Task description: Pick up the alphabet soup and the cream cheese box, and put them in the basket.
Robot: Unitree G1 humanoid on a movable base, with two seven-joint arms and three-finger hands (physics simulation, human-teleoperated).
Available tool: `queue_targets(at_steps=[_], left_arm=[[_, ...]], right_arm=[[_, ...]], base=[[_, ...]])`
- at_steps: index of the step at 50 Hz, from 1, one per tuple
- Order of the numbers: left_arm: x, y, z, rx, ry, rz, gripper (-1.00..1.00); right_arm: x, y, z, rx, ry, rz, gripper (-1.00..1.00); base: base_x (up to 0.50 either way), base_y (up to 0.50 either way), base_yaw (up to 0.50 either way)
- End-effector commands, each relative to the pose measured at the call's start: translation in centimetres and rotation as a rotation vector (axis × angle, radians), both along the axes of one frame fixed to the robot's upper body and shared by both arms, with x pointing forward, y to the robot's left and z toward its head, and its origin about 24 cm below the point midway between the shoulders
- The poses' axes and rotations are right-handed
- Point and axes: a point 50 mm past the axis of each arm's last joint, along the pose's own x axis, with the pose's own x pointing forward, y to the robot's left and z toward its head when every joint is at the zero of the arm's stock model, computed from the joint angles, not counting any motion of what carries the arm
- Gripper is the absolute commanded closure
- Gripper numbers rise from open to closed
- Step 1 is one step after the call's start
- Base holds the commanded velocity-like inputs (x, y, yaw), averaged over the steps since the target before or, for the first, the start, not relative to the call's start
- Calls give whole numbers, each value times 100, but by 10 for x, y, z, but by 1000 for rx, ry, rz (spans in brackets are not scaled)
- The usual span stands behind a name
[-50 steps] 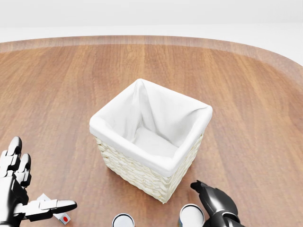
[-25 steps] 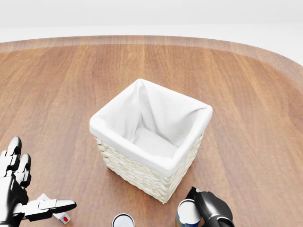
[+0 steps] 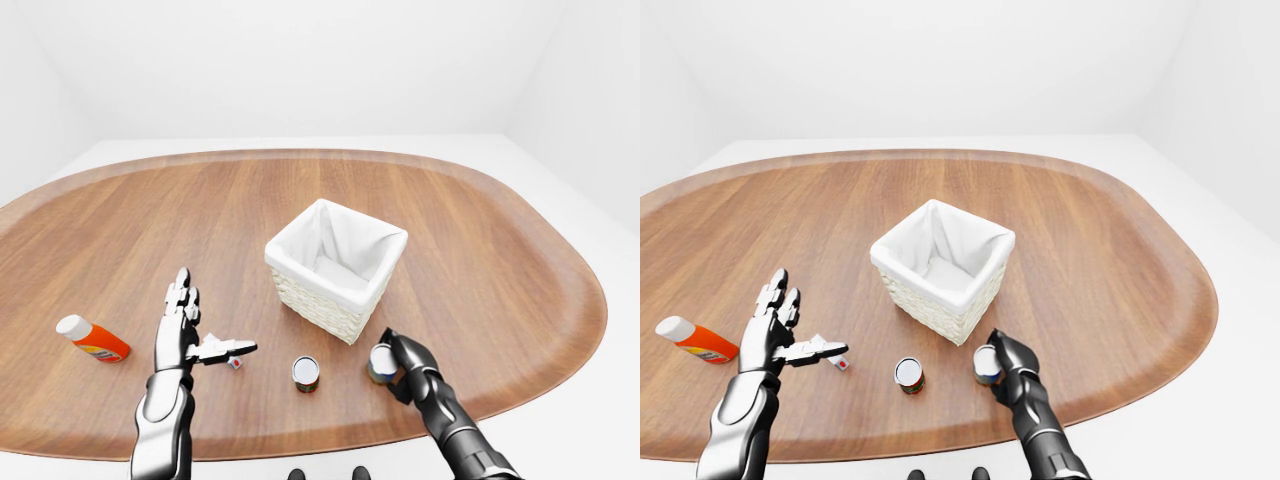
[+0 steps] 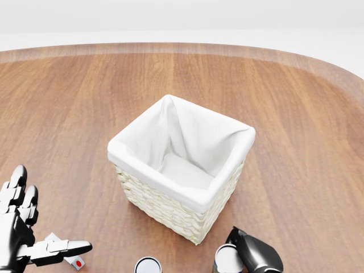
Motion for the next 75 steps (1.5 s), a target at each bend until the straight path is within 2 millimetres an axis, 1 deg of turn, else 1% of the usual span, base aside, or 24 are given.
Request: queue_targets(at_steps=[1,5,7,12,14,15,23,34,35,38,39,40,44,46,47,48,50,55,59,64,70,73,75], left_arm=[[0,0,-2,1,2,-2,-100],[0,-1,-2,3,2,-2,-100],[-1,-1,-2,4,2,-2,-100],[-1,-1,-2,5,2,-2,-100],[-1,-1,-2,6,2,-2,-100],[-2,-1,-2,6,2,-2,-100],[-2,-1,-2,8,2,-1,-100],[-2,-2,-1,11,0,-4,-100],[-2,-2,-1,12,0,-5,-100],[-3,-2,-1,13,0,-6,-100],[-3,-2,-1,13,0,-5,-100],[-3,-2,-1,13,0,-5,-100],[-3,-2,-1,14,1,-6,-100],[-3,-2,0,14,1,-6,-100],[-4,-2,0,14,0,-6,-100],[-4,-2,0,14,0,-6,-100],[-4,-2,1,14,-1,-6,-100],[-3,-2,1,15,-1,-6,-100],[-3,-2,-1,15,-1,-7,-100],[-3,-2,-1,15,-1,-7,-100],[-3,-2,0,15,-1,-7,-100],[-3,-2,-1,15,-1,-8,-100],[-3,-2,-1,14,-1,-9,-100]], right_arm=[[-12,-9,12,3,-49,-3,100],[-10,-14,31,24,-112,0,100],[-10,-15,34,26,-120,-4,100],[-13,-17,51,45,-166,9,100],[-13,-18,62,53,-193,15,100],[-14,-19,63,53,-195,17,100],[-23,-16,91,62,-251,53,100],[-27,-18,127,41,-328,90,100],[-28,-17,134,37,-341,102,100],[-29,-17,143,27,-356,112,100],[-29,-17,150,21,-368,122,100],[-29,-17,150,21,-368,122,100],[-28,-18,166,7,-402,134,100],[-28,-17,177,-6,-428,150,100],[-27,-17,181,-9,-439,152,100],[-27,-16,190,-20,-458,167,100],[-26,-14,198,-30,-475,181,100],[-24,-10,211,-52,-506,211,100],[-23,-7,226,-74,-544,238,100],[-14,1,247,-113,-608,283,100],[-8,10,259,-129,-660,313,100],[0,17,262,-121,-666,338,100],[7,21,268,-123,-687,356,100]], base=[[0,0,0],[0,0,0],[0,0,0],[0,0,0],[0,0,0],[0,0,0],[0,0,0],[0,0,0],[0,0,0],[0,0,0],[0,0,0],[0,0,0],[0,0,0],[0,0,0],[0,0,0],[0,0,0],[0,0,0],[0,0,0],[0,0,0],[0,0,0],[0,0,0],[0,0,0],[0,0,0]])
